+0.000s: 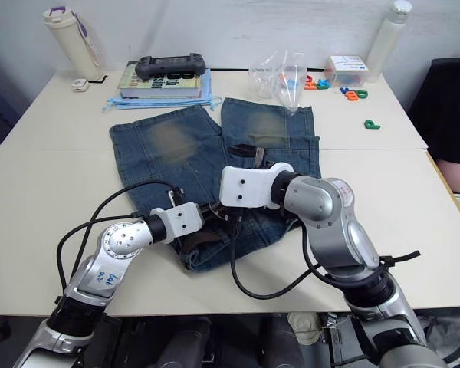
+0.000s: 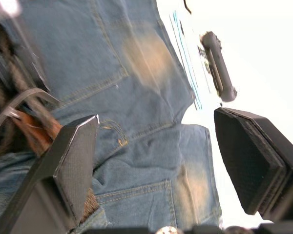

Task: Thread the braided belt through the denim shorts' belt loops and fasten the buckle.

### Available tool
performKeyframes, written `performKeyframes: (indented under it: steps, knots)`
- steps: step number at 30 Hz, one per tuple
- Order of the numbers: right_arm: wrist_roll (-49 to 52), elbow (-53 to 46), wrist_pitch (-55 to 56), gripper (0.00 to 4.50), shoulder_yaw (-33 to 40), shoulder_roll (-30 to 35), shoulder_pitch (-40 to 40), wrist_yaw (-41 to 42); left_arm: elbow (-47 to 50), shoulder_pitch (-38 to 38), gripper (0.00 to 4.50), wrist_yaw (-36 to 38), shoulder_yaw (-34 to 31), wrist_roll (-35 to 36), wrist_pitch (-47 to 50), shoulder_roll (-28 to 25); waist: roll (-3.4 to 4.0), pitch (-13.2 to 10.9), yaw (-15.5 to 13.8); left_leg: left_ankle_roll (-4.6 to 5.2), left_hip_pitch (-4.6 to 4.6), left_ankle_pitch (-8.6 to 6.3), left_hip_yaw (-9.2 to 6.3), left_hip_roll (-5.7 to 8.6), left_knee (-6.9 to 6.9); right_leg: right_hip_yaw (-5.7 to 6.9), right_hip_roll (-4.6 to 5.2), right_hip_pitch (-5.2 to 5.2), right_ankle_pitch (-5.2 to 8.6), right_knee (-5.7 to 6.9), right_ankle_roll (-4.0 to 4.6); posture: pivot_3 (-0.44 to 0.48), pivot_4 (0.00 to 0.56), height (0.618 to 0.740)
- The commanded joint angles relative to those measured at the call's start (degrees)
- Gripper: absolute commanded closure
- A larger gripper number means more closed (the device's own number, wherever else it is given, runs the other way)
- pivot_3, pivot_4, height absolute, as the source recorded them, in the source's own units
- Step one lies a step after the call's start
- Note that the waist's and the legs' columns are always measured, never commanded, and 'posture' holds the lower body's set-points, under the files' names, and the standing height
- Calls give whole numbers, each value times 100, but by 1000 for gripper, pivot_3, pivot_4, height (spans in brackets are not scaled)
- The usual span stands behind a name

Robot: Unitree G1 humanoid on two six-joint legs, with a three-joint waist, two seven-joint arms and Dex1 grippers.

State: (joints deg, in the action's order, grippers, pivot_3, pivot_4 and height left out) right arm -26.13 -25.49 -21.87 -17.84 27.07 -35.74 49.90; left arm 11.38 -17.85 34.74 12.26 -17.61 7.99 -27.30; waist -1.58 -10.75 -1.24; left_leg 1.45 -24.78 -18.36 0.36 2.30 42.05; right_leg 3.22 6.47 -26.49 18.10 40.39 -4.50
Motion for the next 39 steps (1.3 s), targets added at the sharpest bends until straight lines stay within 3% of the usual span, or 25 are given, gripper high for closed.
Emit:
performKeyframes:
  steps: [1, 21, 31, 35, 39]
  knots:
    - [-158, -27, 246, 475, -104, 131, 110, -194, 46, -1, 4500, 19, 60, 58, -31, -1, 0, 0, -2, 0, -1, 0, 0, 0, 0, 0, 0, 0, 0, 0, 0, 0, 150, 667]
    - [-630, 192, 756, 475, -624, 284, 704, -397, 57, -61, 4500, 30, 80, 60, -89, -10, 0, 0, -7, 1, -2, 0, 0, 0, 1, 3, 0, 0, 0, 2, -1, 0, 150, 667]
    - [-847, 335, 796, 475, -800, 73, 621, -412, -42, -50, 4500, 65, 283, -130, -743, -231, 1, 1, 1, 1, 1, 0, 0, -1, 1, 2, -1, 0, 0, 4, -1, 0, 150, 667]
    - [-906, 307, 857, 1587, -844, 85, 650, -365, -87, -94, 4500, 48, 301, -171, -814, -232, 1, 0, -3, 1, 0, 0, 0, 0, 1, 2, -1, 0, 0, 4, -1, 0, 150, 667]
    - [-967, 222, 859, 3529, -911, 73, 700, -337, -146, -170, 4500, 18, 331, -187, -853, -179, 0, 0, -6, 2, -2, 0, 0, 1, 2, 4, -1, 0, 0, 3, -1, 0, 150, 667]
